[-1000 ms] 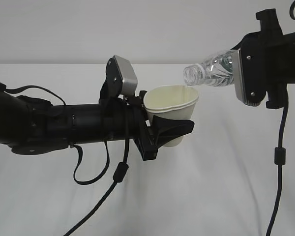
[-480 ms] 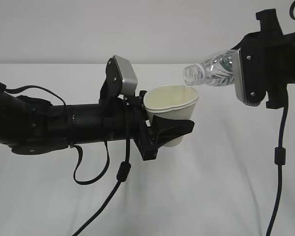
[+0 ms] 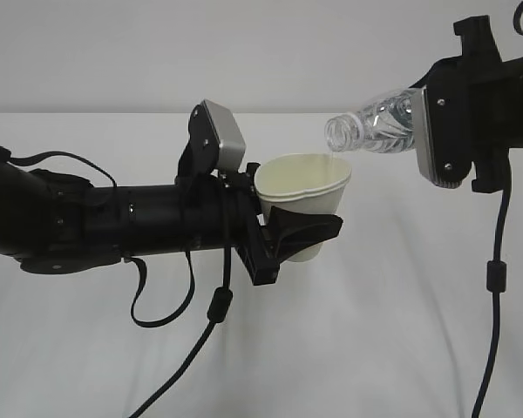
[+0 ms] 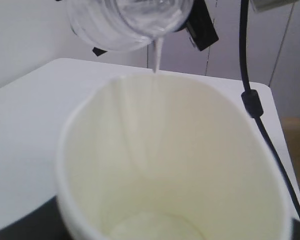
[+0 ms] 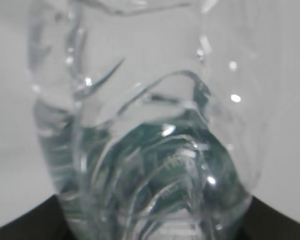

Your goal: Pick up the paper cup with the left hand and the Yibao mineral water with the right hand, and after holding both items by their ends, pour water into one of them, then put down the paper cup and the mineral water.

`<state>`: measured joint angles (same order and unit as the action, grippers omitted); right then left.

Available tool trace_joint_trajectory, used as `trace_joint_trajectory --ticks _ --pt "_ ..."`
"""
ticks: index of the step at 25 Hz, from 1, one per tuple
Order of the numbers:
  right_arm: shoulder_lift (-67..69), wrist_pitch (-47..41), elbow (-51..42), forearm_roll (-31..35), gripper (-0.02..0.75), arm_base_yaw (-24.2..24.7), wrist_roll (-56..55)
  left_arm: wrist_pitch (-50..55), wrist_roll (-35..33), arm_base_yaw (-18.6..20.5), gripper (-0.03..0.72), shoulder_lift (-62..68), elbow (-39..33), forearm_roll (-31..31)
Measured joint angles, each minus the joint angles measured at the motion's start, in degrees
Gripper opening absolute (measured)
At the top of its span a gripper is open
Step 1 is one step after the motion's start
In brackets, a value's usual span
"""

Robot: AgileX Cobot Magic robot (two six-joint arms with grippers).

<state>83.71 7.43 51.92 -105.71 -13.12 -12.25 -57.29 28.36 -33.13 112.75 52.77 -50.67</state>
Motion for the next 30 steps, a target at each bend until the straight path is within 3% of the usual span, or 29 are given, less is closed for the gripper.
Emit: trace_joint_trajectory --ticks 30 --pt "0.0 0.0 1.1 0.0 0.366 0.0 0.0 0.5 0.0 0.0 0.400 0.0 0.0 0.0"
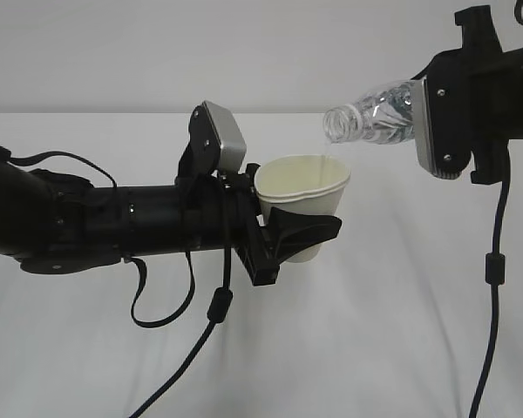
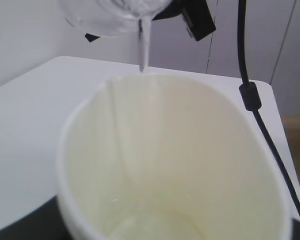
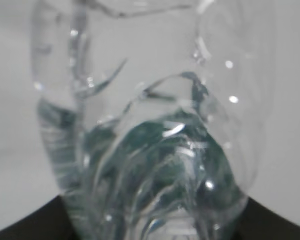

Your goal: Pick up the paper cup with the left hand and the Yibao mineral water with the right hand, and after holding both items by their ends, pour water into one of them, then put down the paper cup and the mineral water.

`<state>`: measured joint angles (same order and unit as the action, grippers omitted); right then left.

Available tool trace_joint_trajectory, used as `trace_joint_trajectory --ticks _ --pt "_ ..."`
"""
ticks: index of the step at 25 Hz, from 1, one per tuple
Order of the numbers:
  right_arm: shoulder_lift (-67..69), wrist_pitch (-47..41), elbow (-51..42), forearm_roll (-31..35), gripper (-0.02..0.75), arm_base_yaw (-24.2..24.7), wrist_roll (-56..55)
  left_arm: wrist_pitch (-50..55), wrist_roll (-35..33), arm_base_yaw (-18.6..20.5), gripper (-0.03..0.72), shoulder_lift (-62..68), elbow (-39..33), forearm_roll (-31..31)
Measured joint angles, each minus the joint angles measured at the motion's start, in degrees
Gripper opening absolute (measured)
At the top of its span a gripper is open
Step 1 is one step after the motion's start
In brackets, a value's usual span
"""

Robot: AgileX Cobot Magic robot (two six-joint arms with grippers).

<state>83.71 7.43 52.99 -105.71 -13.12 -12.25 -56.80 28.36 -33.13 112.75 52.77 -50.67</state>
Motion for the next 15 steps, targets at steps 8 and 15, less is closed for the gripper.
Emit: trace_joint_trajectory --ticks 8,15 --pt "0.0 0.0 0.0 0.0 0.365 0.0 0.2 0.0 0.0 0.0 0.400 0.0 0.0 0.0" --pt "0.0 0.5 0.0 0.0 0.364 0.0 1.4 0.0 0.0 0.0 0.400 0.0 0.0 0.0"
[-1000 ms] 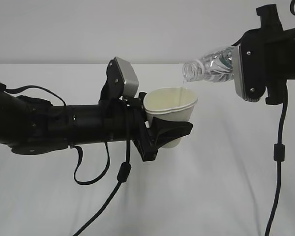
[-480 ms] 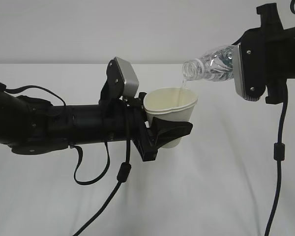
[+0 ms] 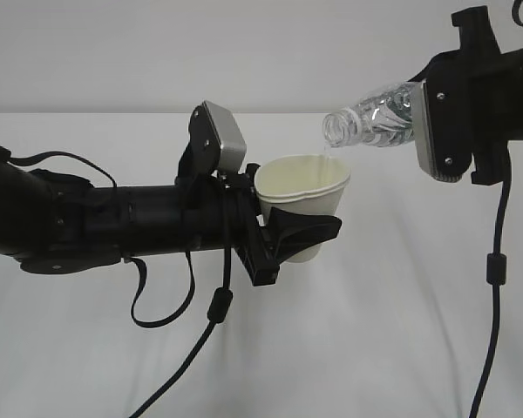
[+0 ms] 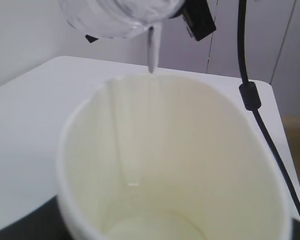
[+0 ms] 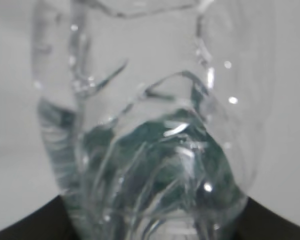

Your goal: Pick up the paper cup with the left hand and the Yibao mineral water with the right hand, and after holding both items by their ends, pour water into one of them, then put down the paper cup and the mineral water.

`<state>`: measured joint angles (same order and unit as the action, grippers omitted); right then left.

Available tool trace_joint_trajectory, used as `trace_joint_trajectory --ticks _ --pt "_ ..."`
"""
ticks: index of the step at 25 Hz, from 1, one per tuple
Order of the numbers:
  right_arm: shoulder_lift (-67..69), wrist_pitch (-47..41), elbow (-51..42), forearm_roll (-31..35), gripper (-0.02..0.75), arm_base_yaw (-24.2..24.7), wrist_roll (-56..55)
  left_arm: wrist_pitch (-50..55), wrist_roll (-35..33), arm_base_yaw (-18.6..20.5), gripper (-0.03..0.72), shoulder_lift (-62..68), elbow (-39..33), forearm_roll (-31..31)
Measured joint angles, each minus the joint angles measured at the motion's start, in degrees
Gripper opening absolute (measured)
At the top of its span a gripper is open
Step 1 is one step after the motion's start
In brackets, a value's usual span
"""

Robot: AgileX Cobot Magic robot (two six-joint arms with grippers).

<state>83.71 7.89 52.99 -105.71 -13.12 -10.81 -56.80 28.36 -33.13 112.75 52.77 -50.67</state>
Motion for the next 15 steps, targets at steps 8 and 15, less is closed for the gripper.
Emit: trace_joint_trajectory --ticks 8,15 --pt "0.0 0.0 0.0 0.0 0.364 0.0 0.1 0.1 0.0 0.0 0.400 0.0 0.0 0.0" --pt "0.0 0.0 0.1 0.0 0.363 0.0 0.1 0.1 0.0 0.0 0.400 0.0 0.0 -1.1"
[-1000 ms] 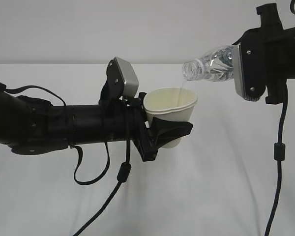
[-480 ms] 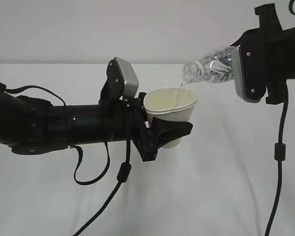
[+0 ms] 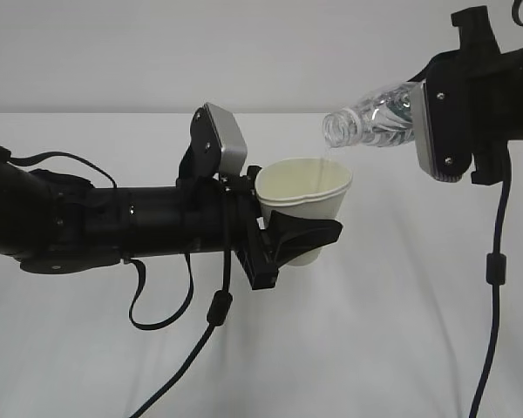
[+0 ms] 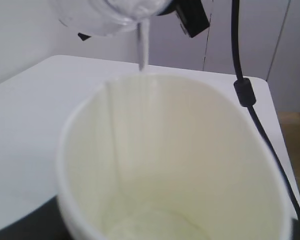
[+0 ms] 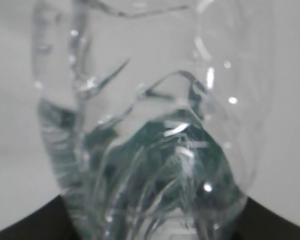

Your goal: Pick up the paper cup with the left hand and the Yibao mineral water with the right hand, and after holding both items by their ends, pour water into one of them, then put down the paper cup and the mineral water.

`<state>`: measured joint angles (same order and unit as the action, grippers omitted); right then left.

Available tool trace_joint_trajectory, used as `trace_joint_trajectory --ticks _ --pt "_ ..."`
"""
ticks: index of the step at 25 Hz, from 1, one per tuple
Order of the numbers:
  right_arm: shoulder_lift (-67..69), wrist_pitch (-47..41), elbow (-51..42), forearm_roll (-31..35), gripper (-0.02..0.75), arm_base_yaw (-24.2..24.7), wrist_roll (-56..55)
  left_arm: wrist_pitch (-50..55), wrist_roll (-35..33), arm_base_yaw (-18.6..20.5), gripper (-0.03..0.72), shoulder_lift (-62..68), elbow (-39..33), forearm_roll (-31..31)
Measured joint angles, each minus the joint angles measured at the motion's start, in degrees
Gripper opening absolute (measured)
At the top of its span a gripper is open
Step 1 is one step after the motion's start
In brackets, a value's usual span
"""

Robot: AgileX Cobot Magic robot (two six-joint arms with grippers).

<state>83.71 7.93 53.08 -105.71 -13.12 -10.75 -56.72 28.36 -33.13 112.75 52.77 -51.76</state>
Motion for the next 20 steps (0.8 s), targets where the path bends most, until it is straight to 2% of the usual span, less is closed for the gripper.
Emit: trace_joint_trajectory --ticks 20 --pt "0.0 0.4 0.6 0.0 0.363 0.0 0.1 0.0 0.0 0.0 0.400 0.0 0.0 -0.3"
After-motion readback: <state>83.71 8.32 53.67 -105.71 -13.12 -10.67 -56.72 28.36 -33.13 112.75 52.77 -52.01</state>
